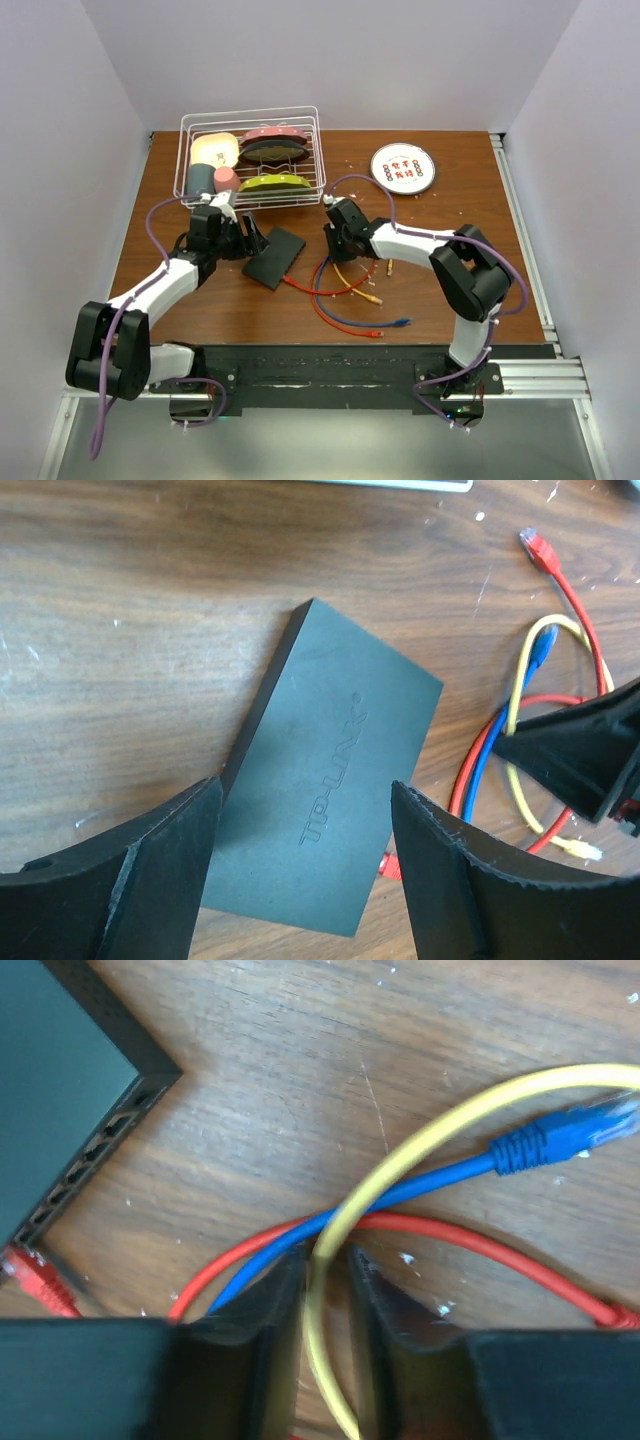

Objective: Insert the plug into the switch port

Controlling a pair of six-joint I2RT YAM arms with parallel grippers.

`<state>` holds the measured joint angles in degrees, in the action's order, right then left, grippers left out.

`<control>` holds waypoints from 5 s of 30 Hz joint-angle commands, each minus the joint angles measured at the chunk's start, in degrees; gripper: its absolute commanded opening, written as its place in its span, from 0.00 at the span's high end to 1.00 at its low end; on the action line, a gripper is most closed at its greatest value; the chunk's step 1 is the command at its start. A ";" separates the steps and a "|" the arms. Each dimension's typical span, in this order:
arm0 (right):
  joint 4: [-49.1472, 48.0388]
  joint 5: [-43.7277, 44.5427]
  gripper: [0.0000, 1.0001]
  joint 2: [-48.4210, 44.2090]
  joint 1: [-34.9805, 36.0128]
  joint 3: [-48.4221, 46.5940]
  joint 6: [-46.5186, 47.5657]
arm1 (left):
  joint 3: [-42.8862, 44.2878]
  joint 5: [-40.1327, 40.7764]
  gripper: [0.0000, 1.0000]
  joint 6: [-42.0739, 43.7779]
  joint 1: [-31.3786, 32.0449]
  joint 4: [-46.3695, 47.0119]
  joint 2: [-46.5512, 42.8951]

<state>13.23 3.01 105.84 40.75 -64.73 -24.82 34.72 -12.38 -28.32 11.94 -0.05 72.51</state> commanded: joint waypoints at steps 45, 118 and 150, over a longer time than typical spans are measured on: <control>8.55 -19.98 1.00 -29.47 6.26 7.07 18.58 | -10.64 -7.83 0.26 -3.85 0.18 2.42 -18.38; 19.39 -5.73 0.40 -19.71 -4.37 16.74 -22.20 | 6.42 -9.15 0.27 7.75 11.87 10.16 3.26; 19.99 15.72 1.00 -15.57 -2.43 -5.66 6.51 | 6.68 -5.99 0.26 7.22 11.79 7.17 -0.18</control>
<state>32.73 12.73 94.89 38.52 -64.73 -30.57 39.62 -18.79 -21.43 23.44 5.10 73.06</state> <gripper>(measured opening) 0.007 0.737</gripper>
